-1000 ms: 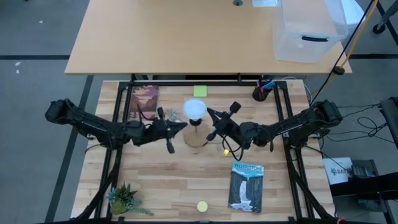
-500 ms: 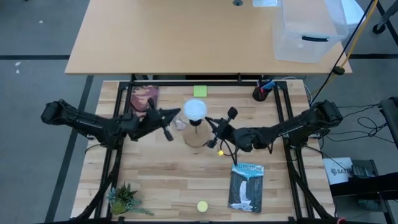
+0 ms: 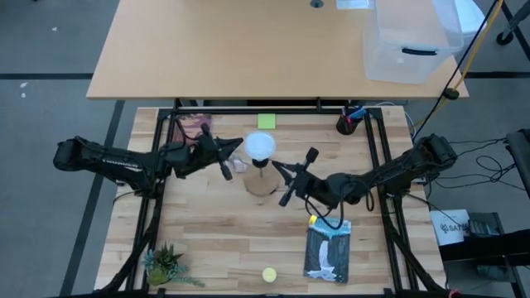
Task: Screw lightbulb
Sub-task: Remove the lightbulb from the lamp
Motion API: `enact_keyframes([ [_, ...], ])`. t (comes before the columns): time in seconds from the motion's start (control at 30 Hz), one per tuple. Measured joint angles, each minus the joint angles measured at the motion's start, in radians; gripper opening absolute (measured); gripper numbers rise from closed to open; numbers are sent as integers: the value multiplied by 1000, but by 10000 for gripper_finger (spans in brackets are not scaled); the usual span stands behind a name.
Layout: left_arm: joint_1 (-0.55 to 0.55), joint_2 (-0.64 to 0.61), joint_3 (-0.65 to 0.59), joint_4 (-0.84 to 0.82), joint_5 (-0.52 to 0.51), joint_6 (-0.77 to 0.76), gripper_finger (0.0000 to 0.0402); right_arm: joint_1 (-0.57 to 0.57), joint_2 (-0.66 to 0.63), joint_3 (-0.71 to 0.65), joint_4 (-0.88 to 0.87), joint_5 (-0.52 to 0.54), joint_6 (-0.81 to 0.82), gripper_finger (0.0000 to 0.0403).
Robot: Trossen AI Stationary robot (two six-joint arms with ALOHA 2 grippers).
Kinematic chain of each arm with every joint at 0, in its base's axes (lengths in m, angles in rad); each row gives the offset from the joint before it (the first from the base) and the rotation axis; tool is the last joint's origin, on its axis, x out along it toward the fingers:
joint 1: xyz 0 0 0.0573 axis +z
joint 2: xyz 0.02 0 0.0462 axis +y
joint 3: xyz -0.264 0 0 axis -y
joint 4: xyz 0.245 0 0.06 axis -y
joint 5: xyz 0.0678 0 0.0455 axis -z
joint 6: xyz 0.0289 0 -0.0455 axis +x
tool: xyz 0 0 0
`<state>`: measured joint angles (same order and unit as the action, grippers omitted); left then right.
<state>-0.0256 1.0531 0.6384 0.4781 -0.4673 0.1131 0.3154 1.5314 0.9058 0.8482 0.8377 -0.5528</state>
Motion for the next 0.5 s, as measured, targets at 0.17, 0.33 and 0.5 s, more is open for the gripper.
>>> enact_keyframes([
  [0.17,-3,0,0,1,22,0,0,-30,0,0,22,2,-14,0],
  [0.33,-4,0,0,1,45,1,0,-52,0,0,16,3,-12,0],
  [0.5,-4,0,0,1,45,1,0,-67,0,0,12,2,-10,0],
])
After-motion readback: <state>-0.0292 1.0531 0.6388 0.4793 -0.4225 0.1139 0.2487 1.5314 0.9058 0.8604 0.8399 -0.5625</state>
